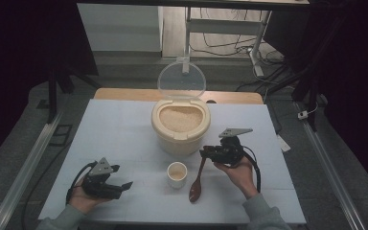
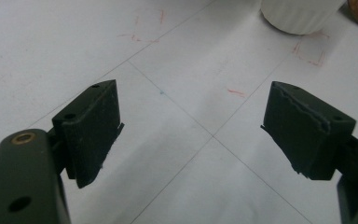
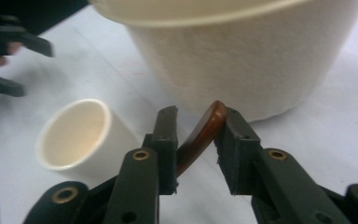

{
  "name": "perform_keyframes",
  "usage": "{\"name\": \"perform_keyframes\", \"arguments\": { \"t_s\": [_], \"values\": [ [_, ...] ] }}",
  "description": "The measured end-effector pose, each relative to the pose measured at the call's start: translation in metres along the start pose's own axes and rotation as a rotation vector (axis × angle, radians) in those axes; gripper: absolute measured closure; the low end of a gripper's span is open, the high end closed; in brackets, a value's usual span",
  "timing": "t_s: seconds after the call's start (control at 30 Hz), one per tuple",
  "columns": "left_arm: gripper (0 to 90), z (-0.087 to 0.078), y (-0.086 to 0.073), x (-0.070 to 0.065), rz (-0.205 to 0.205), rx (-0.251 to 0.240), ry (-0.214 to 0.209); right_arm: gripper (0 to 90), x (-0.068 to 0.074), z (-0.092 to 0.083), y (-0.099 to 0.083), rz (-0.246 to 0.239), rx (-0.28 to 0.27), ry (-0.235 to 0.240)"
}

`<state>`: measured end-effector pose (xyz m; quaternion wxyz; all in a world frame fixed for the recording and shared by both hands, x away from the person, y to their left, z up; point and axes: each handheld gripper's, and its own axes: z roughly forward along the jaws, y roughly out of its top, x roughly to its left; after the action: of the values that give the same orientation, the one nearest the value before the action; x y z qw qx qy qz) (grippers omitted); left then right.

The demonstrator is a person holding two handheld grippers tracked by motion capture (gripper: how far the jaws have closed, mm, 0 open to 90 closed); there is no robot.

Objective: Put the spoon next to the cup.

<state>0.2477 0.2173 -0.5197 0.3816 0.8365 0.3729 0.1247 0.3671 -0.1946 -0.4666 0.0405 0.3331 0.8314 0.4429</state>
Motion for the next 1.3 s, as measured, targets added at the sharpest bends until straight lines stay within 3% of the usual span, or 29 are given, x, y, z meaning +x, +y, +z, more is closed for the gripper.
{"name": "perform_keyframes", "arguments": {
  "t_s": [0.27,0.67,0.83,0.97,1.07,1.2,1.3],
  "values": [
    [18.5,0.001,0.0,0.0,0.004,0.006,0.0,63.2,-0.011,0.016,-0.007,0.015,0.031,-0.048],
    [18.6,0.002,0.0,0.0,0.007,0.01,-0.002,54.5,-0.018,0.039,-0.015,-0.011,0.141,-0.168],
    [18.6,0.002,0.0,0.0,0.012,0.016,-0.004,52.6,-0.018,0.045,-0.017,-0.023,0.163,-0.204],
    [18.6,0.002,0.0,0.0,0.012,0.018,-0.004,48.8,-0.018,0.043,-0.017,-0.022,0.145,-0.22],
    [18.6,0.002,0.0,0.0,0.008,0.012,-0.004,47.2,-0.019,0.033,-0.017,-0.002,0.1,-0.241],
    [18.6,0.001,-0.001,0.001,0.002,0.006,-0.002,48.6,-0.019,0.007,-0.022,0.007,0.01,-0.204],
    [18.6,0.001,-0.001,0.002,-0.004,0.005,0.004,48.1,-0.015,-0.014,-0.031,-0.036,-0.023,-0.172]
  ]
}}
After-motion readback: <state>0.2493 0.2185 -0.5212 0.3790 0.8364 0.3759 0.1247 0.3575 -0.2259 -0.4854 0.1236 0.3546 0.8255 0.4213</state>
